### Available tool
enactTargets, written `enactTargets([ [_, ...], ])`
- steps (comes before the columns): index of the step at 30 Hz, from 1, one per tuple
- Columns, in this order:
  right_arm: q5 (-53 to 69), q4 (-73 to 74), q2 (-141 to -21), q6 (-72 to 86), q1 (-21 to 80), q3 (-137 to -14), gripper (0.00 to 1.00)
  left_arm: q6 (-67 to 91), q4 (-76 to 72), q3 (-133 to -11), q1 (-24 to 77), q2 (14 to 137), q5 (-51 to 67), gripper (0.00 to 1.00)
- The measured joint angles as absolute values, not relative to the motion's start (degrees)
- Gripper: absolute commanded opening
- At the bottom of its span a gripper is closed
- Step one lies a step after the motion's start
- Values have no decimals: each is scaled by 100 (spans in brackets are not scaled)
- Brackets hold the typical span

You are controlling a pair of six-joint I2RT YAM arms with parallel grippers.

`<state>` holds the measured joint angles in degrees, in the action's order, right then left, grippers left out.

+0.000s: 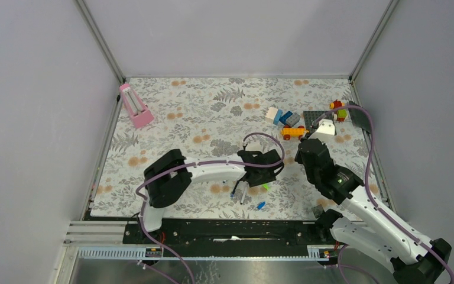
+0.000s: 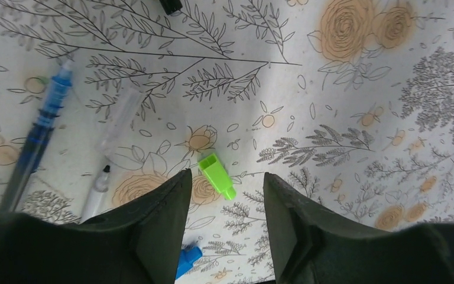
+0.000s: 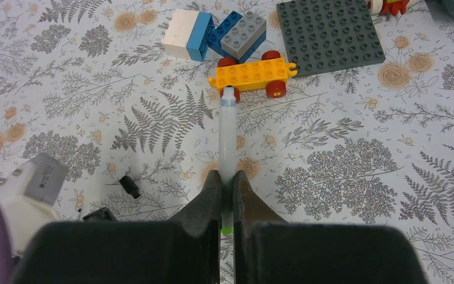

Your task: Insert the pens into the pen caps

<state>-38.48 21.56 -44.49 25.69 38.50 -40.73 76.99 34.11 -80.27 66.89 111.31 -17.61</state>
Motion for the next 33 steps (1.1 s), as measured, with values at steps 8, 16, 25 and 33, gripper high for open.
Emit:
enactTargets([
  [8,-3841,2158,-4346,2510,3844,-4051,0,7859,3413,-8298,6705,11611,-1557,48],
  [16,-3837,2158,-4346,2486,3844,-4051,0,7874,3417,-8311,6707,11655,-1485,38],
  [25,-3830,2158,-4346,2464,3844,-4051,0,7782,3413,-8311,6707,11712,-1374,20],
  [33,-3789,2158,-4346,2464,3844,-4051,0,7583,3367,-8311,6707,11712,-1304,0],
])
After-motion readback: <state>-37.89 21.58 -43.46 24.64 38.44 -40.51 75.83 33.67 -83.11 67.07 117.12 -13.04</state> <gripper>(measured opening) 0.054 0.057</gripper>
